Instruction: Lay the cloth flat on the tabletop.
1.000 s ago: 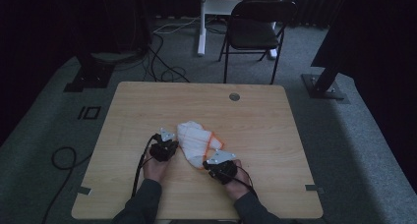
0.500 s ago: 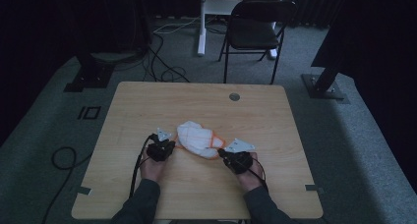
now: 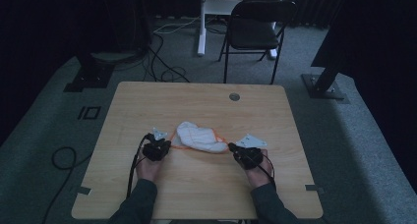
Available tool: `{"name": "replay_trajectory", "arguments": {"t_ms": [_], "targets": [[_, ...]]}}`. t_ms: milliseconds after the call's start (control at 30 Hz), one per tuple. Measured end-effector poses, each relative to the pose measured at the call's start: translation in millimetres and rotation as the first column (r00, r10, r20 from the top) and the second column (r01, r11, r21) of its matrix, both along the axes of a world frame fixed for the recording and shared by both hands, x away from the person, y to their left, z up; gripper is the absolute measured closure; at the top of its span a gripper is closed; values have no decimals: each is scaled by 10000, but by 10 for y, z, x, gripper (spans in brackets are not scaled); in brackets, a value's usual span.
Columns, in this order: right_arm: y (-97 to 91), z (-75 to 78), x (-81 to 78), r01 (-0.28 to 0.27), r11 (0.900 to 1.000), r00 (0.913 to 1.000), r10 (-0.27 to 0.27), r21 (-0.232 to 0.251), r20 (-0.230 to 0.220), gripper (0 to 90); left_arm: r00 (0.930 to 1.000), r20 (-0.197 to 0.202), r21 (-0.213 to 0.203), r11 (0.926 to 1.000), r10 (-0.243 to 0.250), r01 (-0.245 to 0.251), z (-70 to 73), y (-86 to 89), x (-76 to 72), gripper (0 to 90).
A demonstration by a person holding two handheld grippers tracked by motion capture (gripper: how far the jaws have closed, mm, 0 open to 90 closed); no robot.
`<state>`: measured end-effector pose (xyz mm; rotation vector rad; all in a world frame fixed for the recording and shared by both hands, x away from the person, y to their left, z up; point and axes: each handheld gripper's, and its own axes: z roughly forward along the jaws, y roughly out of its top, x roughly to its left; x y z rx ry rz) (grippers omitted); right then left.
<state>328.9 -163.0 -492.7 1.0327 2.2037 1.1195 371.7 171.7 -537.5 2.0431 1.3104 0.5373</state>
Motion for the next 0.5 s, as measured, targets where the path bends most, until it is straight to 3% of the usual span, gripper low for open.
{"name": "replay_trajectory", "arguments": {"t_ms": [500], "targets": [[-233,84,26,662,9977,9976,-664,149,172,891,9986,-205,161,9987,480,-477,26,223,3,888]]}}
